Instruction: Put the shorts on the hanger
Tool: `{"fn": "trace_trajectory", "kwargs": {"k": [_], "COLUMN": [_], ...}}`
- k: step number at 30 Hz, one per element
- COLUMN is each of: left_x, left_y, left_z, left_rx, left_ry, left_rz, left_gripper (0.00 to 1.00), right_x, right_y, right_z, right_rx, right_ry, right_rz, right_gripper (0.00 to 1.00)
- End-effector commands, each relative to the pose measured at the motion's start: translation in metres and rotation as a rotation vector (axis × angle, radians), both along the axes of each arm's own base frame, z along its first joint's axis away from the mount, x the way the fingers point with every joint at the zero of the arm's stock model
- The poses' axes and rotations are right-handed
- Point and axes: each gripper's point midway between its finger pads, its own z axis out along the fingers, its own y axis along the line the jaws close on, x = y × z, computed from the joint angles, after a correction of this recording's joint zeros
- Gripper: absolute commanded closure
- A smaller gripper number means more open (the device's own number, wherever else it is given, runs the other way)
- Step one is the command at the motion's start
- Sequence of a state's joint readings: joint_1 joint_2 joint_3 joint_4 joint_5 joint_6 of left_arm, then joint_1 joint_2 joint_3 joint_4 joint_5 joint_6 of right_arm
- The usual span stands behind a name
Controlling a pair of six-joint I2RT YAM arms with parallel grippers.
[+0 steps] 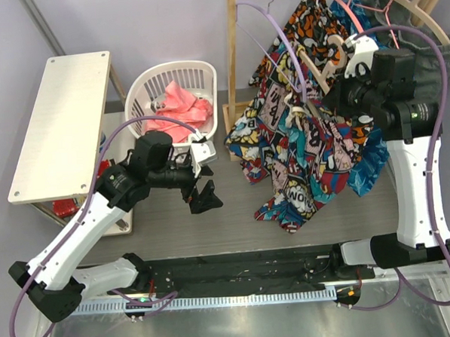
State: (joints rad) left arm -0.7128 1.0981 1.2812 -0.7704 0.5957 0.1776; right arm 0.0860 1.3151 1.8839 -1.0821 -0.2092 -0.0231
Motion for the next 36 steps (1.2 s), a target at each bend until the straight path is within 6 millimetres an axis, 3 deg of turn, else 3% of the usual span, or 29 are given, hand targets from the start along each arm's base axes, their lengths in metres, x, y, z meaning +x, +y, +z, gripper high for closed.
{"fn": "trace_trajectory", "kwargs": {"k": [1,5,6,9,10,11,16,26,36], "left_x": [-0.003,-0.004,-0.004,-0.004,-0.005,-0.005,-0.006,-0.002,-0.001], "left_y": [0.006,0.008,0.008,0.009,0.009,0.009,0.014,0.023,0.022], "left_z": [0.004,0.002,0.002,0.002,0.002,0.001,-0.001,-0.006,-0.006], "left_rx": [-0.008,0.000,-0.001,0.001,0.001,0.003,0.008,0.006,0.000], "left_ry": [-0.041,-0.047,-0.049,-0.052,-0.052,-0.051,-0.059,-0.054,-0.042], "left_rz": [-0.009,-0.008,-0.009,-0.009,-0.009,-0.010,0.001,0.036,0.043], "left_gripper": [0.00,0.00,0.00,0.00,0.00,0.00,0.00,0.00,0.00], "right_x": [0.027,0.040,0.051,0.061,0.071,0.072,0.089,0.118,0.168], "right_y": [-0.019,-0.026,-0.026,-0.028,-0.028,-0.028,-0.028,-0.030,-0.037], "right_z": [0.046,0.070,0.064,0.080,0.076,0.090,0.118,0.153,0.148], "right_rx": [-0.118,-0.161,-0.168,-0.172,-0.176,-0.168,-0.150,-0.124,-0.110], "right_ry": [-0.174,-0.234,-0.215,-0.253,-0.244,-0.284,-0.383,-0.538,-0.575], "right_rz": [-0.025,-0.030,-0.028,-0.033,-0.028,-0.023,-0.028,-0.056,-0.120], "right_gripper": [0.99,0.99,0.99,0.99,0.99,0.99,0.99,0.99,0.99]}}
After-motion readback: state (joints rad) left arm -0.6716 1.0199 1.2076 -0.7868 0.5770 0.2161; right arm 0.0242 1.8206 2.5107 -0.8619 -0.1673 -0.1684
